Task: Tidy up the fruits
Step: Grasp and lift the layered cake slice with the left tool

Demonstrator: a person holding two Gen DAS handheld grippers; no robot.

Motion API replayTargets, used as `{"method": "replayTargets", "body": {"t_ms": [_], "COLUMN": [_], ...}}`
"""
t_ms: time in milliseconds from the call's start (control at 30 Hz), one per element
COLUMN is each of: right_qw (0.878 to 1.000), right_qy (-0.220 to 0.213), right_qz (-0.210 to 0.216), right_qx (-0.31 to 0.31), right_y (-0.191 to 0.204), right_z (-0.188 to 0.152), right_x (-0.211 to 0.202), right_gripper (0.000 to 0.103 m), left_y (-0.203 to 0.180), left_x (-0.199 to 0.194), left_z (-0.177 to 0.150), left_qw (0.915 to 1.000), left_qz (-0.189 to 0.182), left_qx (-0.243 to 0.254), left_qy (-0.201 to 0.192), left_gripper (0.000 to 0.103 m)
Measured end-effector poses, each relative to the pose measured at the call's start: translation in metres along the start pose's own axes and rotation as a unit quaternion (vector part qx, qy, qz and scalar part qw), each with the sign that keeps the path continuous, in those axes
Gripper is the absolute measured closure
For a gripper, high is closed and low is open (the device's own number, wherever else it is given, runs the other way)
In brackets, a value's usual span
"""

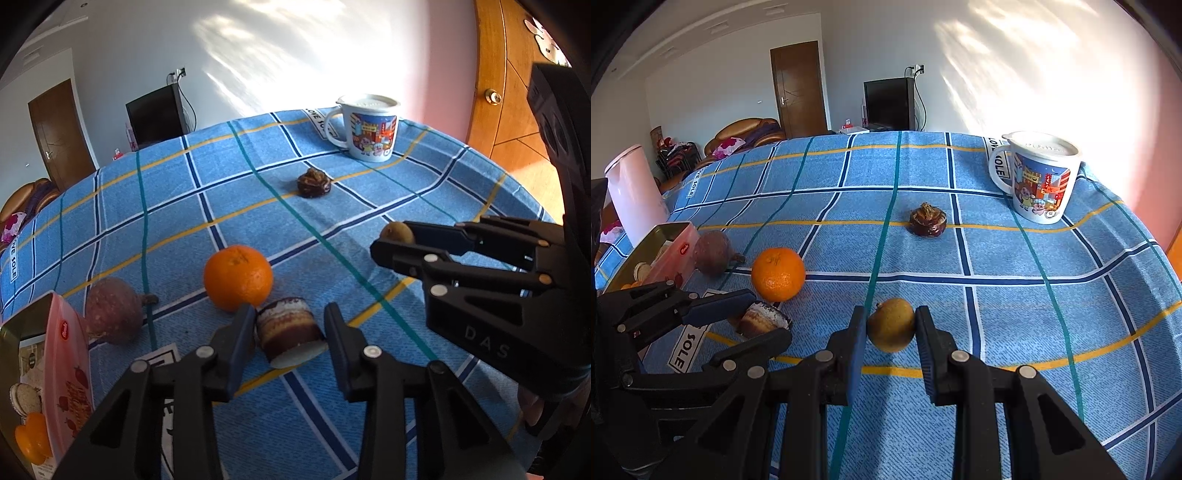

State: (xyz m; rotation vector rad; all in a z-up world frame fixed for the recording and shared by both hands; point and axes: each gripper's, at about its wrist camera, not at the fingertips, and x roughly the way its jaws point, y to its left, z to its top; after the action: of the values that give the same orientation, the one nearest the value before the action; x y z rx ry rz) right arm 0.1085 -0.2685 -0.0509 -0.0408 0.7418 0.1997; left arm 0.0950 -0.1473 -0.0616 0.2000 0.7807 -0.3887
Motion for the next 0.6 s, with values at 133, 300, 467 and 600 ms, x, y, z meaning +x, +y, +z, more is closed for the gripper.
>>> {"method": "replayTargets", "body": {"t_ms": [133,300,467,600], "right_qw": [1.0,1.0,1.0,1.0], "right_qy": [-0.005,-0.009,-0.01,-0.014], "right_qz": [0.0,0.002,0.001,0.001], "right_qx": [0.002,0.003,0.003,0.004], "right_y": [-0.001,-0.001,0.0,-0.001], "right_z": [0.0,0.0,-0.001,-0.002], "right_x": [-0.002,-0.004,-0.005,-0.006], "right_gripper": [0.075,0.075,0.075,0.075], "left_y": [0.005,0.005,-0.001,0.002], "left_x": [-0.007,-0.009,-0.002,0.004], "left_z": [-0.001,-0.002,-0.004,-0.005], "left_qw": [0.9998,0.9996,0.9995,0.9988], "left_qz": [-0.01,-0.016,-0.029,-0.038], "left_qx": [-0.012,-0.013,-0.001,-0.012], "left_qy": [-0.014,-0.018,0.01,0.027], "left_gripper": [0.069,0.069,0.066,0.067]}}
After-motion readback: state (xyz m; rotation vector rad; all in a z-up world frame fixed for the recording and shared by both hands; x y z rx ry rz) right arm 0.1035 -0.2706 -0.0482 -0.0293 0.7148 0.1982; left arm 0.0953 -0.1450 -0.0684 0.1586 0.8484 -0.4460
